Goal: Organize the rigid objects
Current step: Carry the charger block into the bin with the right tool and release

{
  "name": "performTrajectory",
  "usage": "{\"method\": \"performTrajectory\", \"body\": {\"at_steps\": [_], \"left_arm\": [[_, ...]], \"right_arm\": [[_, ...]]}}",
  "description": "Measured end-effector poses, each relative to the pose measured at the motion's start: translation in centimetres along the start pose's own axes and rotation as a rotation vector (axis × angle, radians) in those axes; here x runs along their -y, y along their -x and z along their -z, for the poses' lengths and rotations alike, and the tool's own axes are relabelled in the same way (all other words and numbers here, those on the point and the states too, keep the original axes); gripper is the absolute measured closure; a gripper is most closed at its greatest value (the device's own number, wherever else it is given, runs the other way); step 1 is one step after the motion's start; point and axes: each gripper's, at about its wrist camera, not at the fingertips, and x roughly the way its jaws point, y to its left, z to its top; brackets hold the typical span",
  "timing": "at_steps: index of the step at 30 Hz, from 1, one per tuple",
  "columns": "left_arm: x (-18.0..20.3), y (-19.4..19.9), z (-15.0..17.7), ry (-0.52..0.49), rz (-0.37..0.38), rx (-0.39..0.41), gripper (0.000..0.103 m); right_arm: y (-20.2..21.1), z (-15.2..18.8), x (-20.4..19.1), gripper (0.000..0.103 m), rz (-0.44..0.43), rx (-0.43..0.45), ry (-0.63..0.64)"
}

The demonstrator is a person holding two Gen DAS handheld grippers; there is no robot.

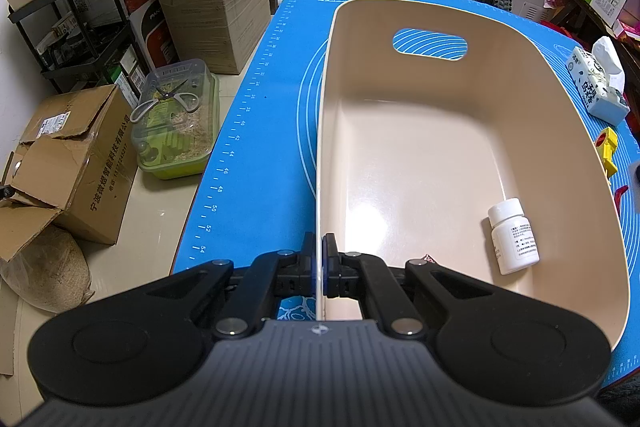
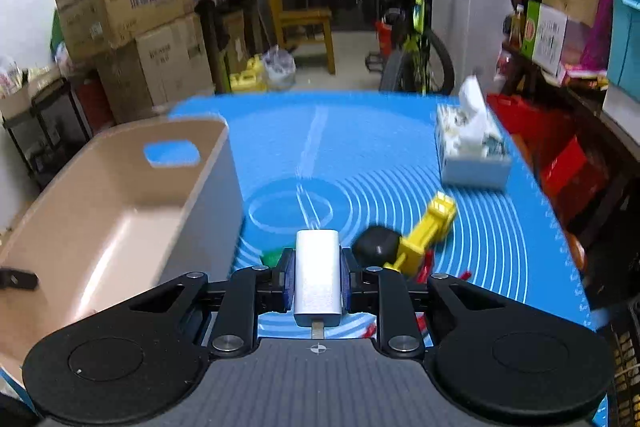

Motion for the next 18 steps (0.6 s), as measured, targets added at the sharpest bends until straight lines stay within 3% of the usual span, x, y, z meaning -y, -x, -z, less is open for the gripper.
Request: {"method": "performTrajectory", "body": {"at_steps": [8,18], "left_arm": [[0.0,0.0,0.0,0.001,0.003,-0.002,0.099],[-0.1,0.0,0.0,0.0,0.001,-0.002,0.099]], "right_arm": [[2.7,-1.8,-3.1,0.071,-0.09,0.116,0.032],[1.8,-1.2,-8.9,0.071,-0.209,0.092,0.132]]}}
